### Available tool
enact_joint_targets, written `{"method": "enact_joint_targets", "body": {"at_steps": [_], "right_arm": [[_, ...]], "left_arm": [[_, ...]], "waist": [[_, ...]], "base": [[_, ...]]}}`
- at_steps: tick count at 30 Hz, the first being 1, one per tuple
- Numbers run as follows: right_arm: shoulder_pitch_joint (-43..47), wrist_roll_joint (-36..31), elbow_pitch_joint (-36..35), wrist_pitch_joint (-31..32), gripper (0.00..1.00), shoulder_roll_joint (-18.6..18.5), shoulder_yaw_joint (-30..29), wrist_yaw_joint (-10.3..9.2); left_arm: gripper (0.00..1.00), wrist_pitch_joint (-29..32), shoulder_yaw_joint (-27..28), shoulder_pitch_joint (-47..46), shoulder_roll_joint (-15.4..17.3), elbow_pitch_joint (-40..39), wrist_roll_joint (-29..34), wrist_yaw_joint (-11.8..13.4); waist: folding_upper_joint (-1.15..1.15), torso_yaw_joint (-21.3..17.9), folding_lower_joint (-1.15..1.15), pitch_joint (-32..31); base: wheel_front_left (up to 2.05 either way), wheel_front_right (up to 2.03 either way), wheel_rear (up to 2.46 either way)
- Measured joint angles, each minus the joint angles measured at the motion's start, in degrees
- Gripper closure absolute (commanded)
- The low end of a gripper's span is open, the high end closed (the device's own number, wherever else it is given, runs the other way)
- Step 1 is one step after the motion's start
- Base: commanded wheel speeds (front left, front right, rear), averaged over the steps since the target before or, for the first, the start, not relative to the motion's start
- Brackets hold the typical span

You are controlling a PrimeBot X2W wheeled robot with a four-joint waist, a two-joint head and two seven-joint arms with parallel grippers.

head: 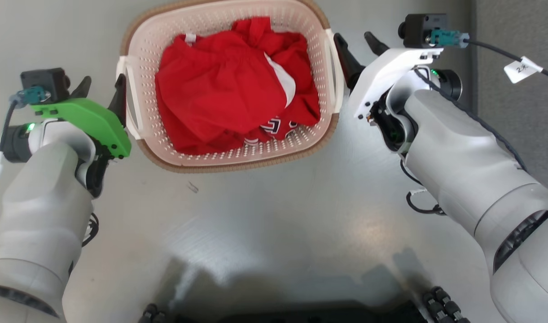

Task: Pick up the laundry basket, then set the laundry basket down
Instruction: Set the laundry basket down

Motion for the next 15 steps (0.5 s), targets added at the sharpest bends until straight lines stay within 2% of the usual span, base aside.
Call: {"method": "enact_joint_targets", "body": {"at_steps": [15], "right_arm": [[2.9, -3.1, -2.6, -0.3, 0.00, 0.0, -3.8, 0.94]], "left_arm": [[0.00, -0.2, 5.1, 5.4, 2.2, -6.4, -0.6, 0.0]], "waist": [[0.00, -0.6, 0.00, -8.8]], "base": [[0.00, 0.00, 0.00]]}}
